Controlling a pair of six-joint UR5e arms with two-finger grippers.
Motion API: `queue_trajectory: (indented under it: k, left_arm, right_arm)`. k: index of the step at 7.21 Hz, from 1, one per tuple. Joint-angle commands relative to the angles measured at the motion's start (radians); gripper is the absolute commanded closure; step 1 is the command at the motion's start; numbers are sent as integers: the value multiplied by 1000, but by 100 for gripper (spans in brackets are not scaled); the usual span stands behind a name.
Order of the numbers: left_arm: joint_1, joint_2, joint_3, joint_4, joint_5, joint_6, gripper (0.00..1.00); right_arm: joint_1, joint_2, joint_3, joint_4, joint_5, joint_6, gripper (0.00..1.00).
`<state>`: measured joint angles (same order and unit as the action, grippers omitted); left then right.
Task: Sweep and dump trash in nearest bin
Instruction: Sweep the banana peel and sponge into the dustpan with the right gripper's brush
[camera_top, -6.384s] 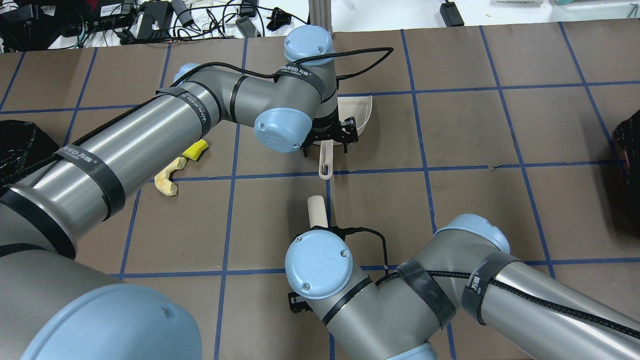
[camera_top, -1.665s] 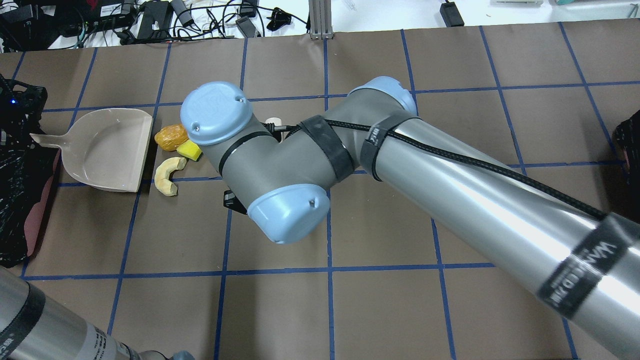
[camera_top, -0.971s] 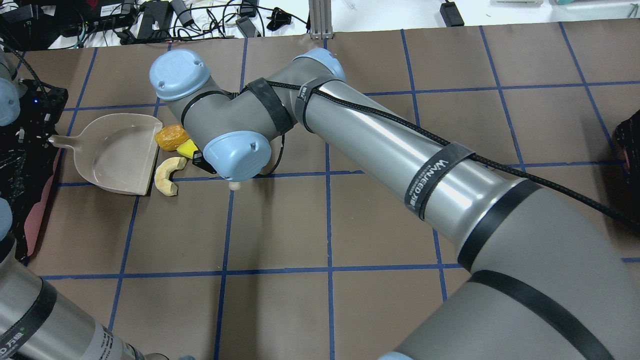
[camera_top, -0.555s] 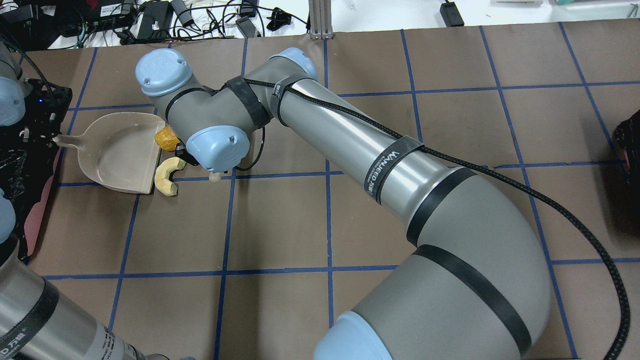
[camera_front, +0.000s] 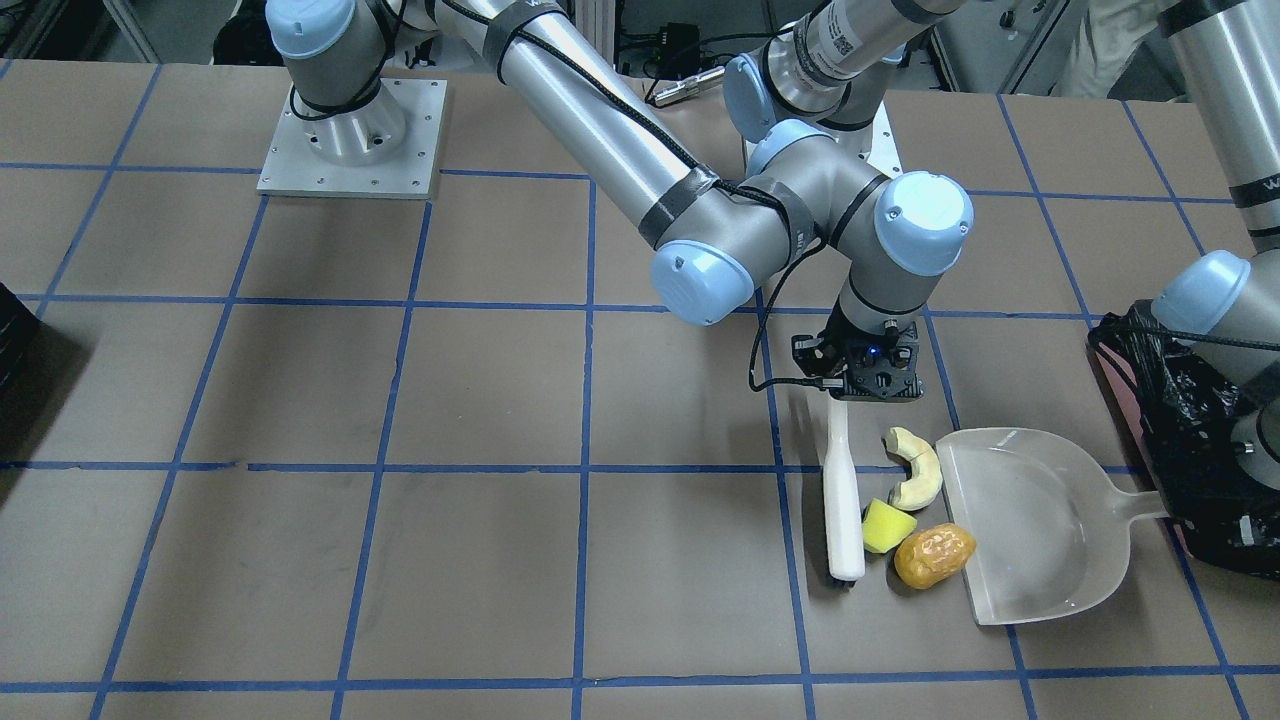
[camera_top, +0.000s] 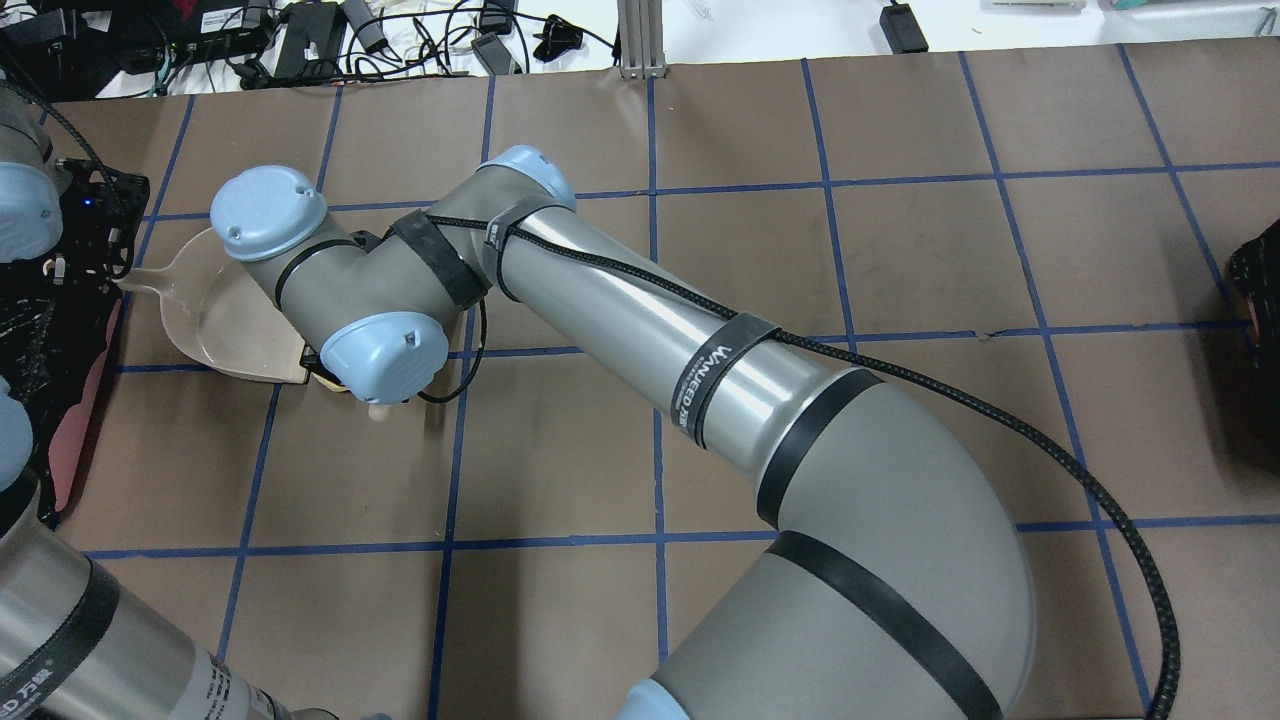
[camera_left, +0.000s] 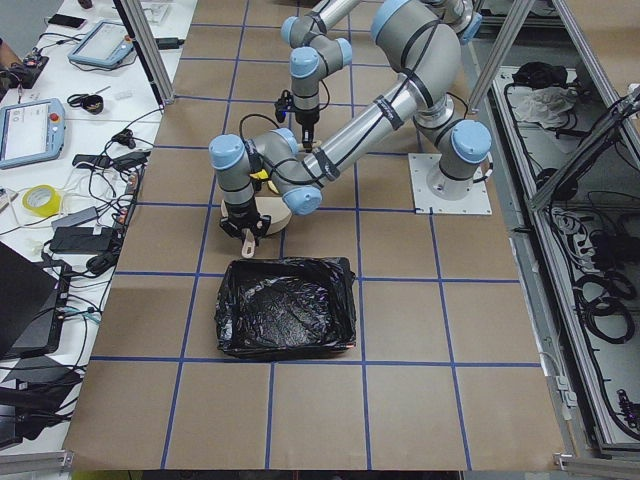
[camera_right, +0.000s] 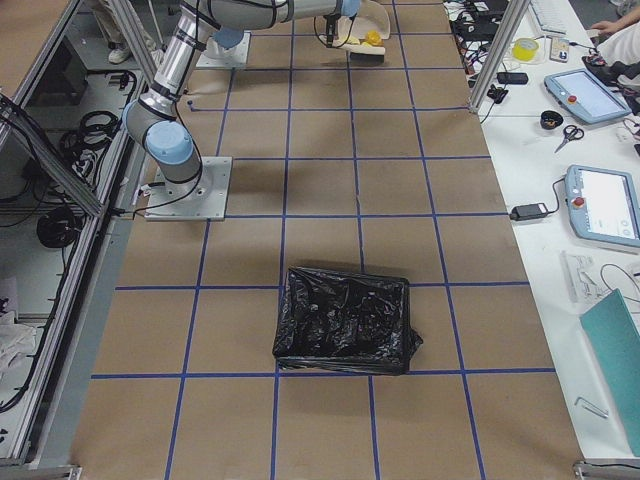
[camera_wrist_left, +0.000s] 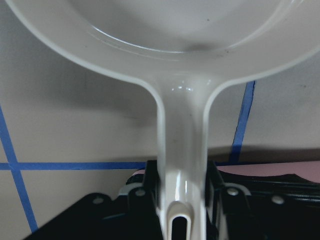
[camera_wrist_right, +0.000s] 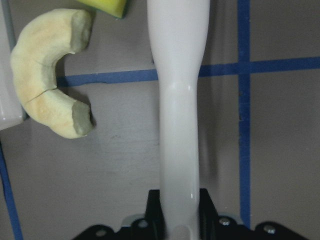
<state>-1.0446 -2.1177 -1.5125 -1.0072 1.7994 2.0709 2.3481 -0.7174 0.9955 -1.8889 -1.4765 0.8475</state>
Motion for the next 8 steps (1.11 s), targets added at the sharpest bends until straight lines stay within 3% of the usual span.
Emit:
queue_trajectory:
  k: [1,8]
  left_arm:
    - [0,1,-8,12,0,1,100]
    - [0,-2,-8,12,0,3,100]
  right_arm:
    - [20,22,-3,-102,65,53,100]
    - [65,84,-44,-370,176,206,100]
